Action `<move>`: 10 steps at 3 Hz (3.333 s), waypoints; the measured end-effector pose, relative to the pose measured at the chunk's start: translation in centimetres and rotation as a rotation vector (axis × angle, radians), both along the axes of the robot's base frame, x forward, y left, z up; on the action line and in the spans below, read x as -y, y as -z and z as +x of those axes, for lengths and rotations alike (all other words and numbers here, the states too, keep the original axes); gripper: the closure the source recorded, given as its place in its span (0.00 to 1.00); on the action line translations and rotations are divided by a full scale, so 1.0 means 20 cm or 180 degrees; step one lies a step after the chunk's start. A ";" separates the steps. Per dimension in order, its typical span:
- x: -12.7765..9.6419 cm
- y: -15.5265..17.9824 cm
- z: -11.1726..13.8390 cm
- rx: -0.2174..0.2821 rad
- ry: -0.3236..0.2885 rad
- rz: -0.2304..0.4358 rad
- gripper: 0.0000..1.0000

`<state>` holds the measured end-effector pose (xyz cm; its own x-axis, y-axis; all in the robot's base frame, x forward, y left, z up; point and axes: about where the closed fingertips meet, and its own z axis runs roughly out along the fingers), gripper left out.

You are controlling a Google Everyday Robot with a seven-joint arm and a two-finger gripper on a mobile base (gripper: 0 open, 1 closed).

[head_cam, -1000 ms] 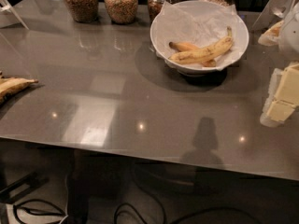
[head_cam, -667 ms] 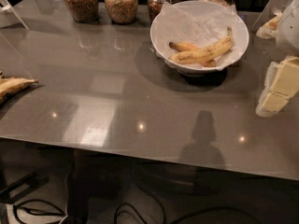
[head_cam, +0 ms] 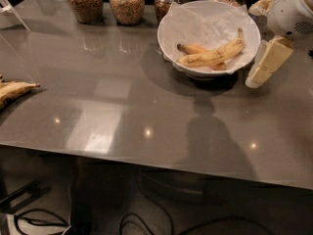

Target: Pick banana from white bowl

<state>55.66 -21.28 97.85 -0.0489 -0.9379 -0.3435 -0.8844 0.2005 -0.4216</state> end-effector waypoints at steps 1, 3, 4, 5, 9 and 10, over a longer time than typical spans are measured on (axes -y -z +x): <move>-0.07 0.00 0.27 0.0193 -0.0267 0.0358 0.00; -0.06 -0.08 0.34 0.0316 -0.0272 0.0474 0.00; -0.06 -0.06 0.40 0.0483 -0.0333 0.0314 0.00; -0.06 -0.02 0.55 0.0744 -0.0484 0.0067 0.00; -0.01 0.29 0.73 0.0425 -0.1006 -0.0507 0.47; 0.04 0.33 0.71 0.0202 -0.1189 -0.0698 0.36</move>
Offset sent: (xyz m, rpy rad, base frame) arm 0.0469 0.0120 -0.0002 0.0955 -0.0532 0.0738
